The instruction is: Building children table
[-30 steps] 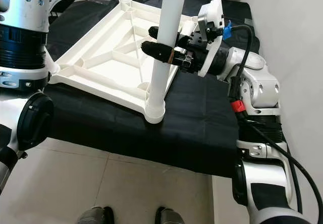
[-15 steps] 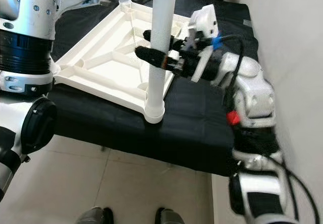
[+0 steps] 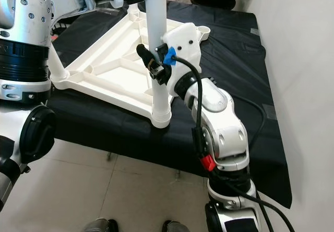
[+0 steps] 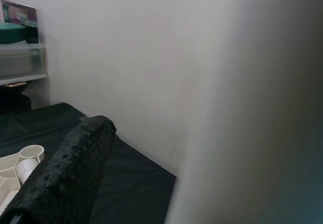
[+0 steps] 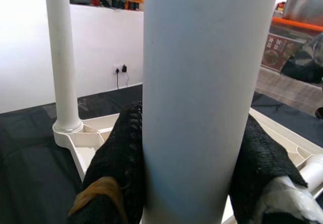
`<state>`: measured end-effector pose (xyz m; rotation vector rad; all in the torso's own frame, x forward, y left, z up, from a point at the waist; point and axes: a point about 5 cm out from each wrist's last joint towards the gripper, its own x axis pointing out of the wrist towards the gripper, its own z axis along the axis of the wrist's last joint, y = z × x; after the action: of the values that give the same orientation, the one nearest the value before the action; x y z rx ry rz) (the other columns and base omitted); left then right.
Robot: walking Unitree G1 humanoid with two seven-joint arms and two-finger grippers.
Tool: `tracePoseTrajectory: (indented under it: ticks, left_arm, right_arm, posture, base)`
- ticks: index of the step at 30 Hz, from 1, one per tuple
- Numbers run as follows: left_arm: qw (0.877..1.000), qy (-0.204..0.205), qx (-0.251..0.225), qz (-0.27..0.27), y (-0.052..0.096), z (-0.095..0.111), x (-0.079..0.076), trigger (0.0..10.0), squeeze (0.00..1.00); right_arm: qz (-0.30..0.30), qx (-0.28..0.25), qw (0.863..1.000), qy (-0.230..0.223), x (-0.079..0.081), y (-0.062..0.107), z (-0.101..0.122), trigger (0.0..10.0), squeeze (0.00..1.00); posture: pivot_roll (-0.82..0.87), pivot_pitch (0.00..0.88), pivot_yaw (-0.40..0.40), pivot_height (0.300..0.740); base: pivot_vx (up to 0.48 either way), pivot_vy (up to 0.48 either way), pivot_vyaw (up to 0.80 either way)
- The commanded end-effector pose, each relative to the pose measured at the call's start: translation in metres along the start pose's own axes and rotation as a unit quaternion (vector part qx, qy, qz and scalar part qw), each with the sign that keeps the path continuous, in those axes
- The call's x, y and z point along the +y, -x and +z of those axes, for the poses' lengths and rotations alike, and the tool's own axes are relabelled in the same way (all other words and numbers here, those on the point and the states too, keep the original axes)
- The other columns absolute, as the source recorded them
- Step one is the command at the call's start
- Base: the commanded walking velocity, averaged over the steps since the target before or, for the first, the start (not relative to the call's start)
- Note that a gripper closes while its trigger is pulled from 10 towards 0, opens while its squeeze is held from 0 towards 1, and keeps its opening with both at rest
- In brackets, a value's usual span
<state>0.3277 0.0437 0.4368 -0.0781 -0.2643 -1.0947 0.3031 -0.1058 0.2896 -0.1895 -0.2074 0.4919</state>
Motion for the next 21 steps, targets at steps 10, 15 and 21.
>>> tracePoseTrajectory:
  ticks: [10, 15, 21]
  left_arm:
    - [0.999, 0.0, -0.021, -0.031, 0.002, -0.003, -0.011, 10.0, 0.0]
    - [0.996, -0.014, -0.06, -0.057, 0.012, 0.006, -0.017, 10.0, 0.0]
    - [0.997, -0.015, -0.054, -0.062, 0.016, 0.003, -0.019, 10.0, 0.0]
  right_arm:
    - [-0.07, 0.159, 0.984, -0.05, 0.001, 0.007, -0.058, 0.0, 0.0]
    - [-0.087, 0.159, 0.982, -0.055, -0.005, 0.006, -0.058, 0.0, 0.0]
    - [-0.099, 0.156, 0.981, -0.058, -0.011, 0.006, -0.058, 0.0, 0.0]
  posture:
    - [-0.04, 0.165, -0.05, 0.74]
    - [-0.03, 0.161, -0.052, 0.74]
    - [-0.03, 0.158, -0.054, 0.74]
  base:
    - [0.0, 0.0, 0.0]
    - [0.0, 0.0, 0.0]
    - [0.0, 0.0, 0.0]
